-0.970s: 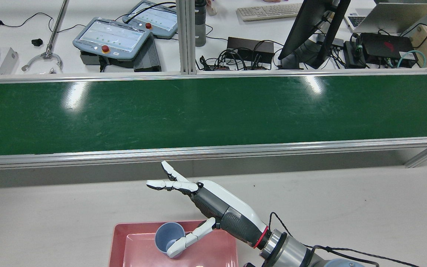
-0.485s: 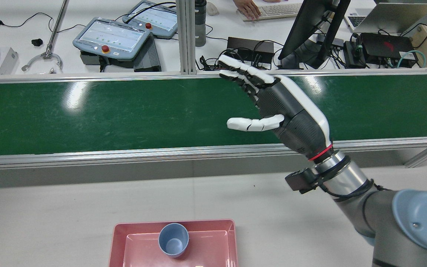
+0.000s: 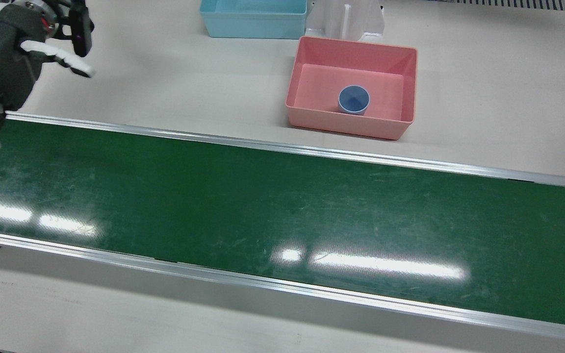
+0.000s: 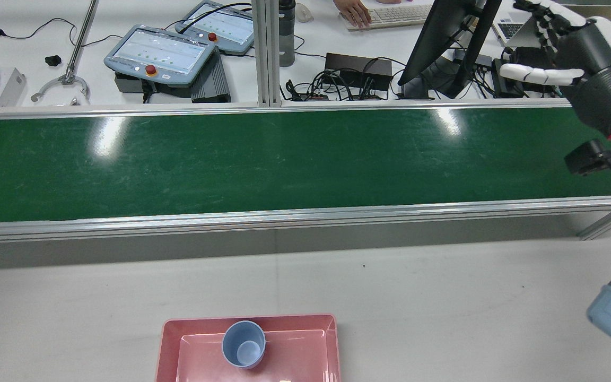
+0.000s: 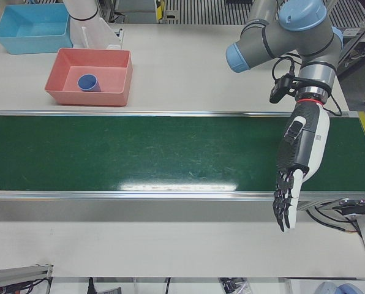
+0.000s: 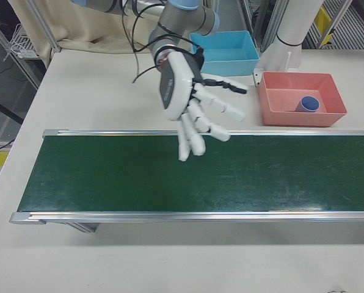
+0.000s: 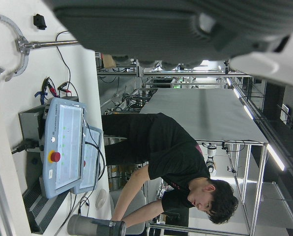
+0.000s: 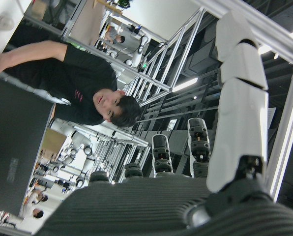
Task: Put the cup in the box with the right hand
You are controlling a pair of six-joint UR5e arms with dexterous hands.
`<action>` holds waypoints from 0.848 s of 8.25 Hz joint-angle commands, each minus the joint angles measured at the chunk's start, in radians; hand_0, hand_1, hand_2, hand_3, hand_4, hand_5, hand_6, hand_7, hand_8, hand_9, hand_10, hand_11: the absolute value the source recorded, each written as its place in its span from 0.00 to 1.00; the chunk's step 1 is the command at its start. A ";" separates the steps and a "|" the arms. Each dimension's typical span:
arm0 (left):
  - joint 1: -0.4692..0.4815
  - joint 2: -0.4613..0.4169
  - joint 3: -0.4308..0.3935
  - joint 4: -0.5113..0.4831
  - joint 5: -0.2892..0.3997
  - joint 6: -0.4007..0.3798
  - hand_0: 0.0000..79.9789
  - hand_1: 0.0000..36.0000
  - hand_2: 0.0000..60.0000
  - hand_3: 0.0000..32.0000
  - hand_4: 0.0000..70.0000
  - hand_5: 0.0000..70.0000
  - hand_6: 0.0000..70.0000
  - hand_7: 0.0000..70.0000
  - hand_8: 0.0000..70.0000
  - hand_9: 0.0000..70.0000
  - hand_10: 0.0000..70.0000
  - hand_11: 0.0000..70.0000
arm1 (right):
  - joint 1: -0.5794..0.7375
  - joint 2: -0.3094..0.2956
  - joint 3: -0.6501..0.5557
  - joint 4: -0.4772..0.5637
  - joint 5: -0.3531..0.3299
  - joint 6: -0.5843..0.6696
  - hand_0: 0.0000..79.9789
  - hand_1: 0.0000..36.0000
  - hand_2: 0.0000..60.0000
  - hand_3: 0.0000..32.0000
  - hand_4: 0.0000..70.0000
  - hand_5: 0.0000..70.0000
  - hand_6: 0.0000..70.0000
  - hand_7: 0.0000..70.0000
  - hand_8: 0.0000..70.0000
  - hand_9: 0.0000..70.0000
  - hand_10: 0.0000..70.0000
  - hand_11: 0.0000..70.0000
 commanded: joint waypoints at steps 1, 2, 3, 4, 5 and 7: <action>0.001 0.000 0.000 0.002 0.000 0.000 0.00 0.00 0.00 0.00 0.00 0.00 0.00 0.00 0.00 0.00 0.00 0.00 | 0.182 -0.075 -0.158 0.015 -0.093 0.057 0.70 0.85 0.32 0.00 0.00 0.11 0.02 0.00 0.00 0.00 0.00 0.00; 0.001 0.000 0.000 0.002 0.000 0.000 0.00 0.00 0.00 0.00 0.00 0.00 0.00 0.00 0.00 0.00 0.00 0.00 | 0.181 -0.077 -0.215 0.048 -0.093 0.114 0.70 0.87 0.38 0.00 0.00 0.11 0.00 0.00 0.00 0.00 0.00 0.00; 0.001 0.000 0.000 0.002 0.002 0.000 0.00 0.00 0.00 0.00 0.00 0.00 0.00 0.00 0.00 0.00 0.00 0.00 | 0.181 -0.076 -0.226 0.049 -0.093 0.135 0.71 0.88 0.35 0.00 0.00 0.11 0.00 0.00 0.00 0.00 0.00 0.00; 0.001 0.000 0.000 0.002 0.000 0.000 0.00 0.00 0.00 0.00 0.00 0.00 0.00 0.00 0.00 0.00 0.00 0.00 | 0.179 -0.079 -0.234 0.040 -0.095 0.166 0.70 0.82 0.23 0.00 0.00 0.10 0.00 0.00 0.00 0.00 0.00 0.00; 0.001 0.000 0.000 0.002 0.000 0.000 0.00 0.00 0.00 0.00 0.00 0.00 0.00 0.00 0.00 0.00 0.00 0.00 | 0.181 -0.082 -0.247 0.041 -0.099 0.166 0.70 0.81 0.23 0.00 0.00 0.10 0.00 0.00 0.00 0.00 0.00 0.00; 0.001 0.000 0.000 0.002 0.000 0.000 0.00 0.00 0.00 0.00 0.00 0.00 0.00 0.00 0.00 0.00 0.00 0.00 | 0.177 -0.082 -0.254 0.041 -0.099 0.166 0.69 0.82 0.26 0.00 0.00 0.10 0.00 0.00 0.00 0.00 0.00 0.00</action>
